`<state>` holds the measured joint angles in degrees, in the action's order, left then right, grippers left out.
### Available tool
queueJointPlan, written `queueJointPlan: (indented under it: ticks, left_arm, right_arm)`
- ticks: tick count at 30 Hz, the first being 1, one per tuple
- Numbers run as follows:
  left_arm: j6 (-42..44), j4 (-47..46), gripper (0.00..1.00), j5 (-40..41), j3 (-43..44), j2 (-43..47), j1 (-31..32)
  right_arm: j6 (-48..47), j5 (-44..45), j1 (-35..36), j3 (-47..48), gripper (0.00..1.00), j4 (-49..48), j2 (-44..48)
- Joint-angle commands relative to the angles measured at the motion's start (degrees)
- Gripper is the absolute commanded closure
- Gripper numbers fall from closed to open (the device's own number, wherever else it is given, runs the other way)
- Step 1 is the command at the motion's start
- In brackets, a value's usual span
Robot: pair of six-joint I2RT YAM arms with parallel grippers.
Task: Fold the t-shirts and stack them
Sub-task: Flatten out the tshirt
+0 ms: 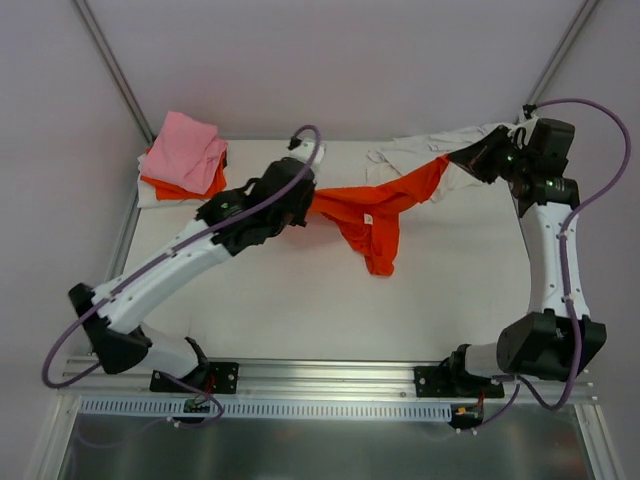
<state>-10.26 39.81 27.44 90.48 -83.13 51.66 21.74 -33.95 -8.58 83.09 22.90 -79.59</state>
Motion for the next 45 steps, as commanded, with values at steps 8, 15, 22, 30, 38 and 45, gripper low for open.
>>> queueJointPlan:
  ticks: [8, 15, 22, 30, 38, 45]
  left_arm:
    - [3.1, 11.8, 1.0, 18.0, -2.7, 22.4, -1.2]
    - [3.3, 14.9, 1.0, 26.4, -3.2, 30.6, -1.2]
    - [5.9, 19.9, 1.0, 32.1, 5.0, 34.3, -1.3]
    - [7.3, 28.6, 1.0, 23.5, 22.8, 37.1, -2.0]
    - [7.5, 22.5, 1.0, 5.1, 16.8, 44.5, -11.7]
    - [7.8, 21.1, 1.0, -0.8, 14.6, 44.2, -14.3]
  right_arm:
    - [-18.2, 20.7, 0.7, 15.9, 1.0, 24.8, 17.8]
    - [-20.3, 33.6, 0.6, 18.7, 1.0, 25.3, 27.1]
    - [-20.2, 36.7, 1.1, 22.3, 1.0, 25.4, 31.6]
    - [-21.3, 41.0, 4.9, 29.0, 1.0, 29.7, 36.9]
    - [-24.7, 44.6, 7.3, 34.4, 1.0, 38.3, 41.7]
    - [-27.6, 50.1, 8.5, 37.6, 1.0, 36.9, 38.8]
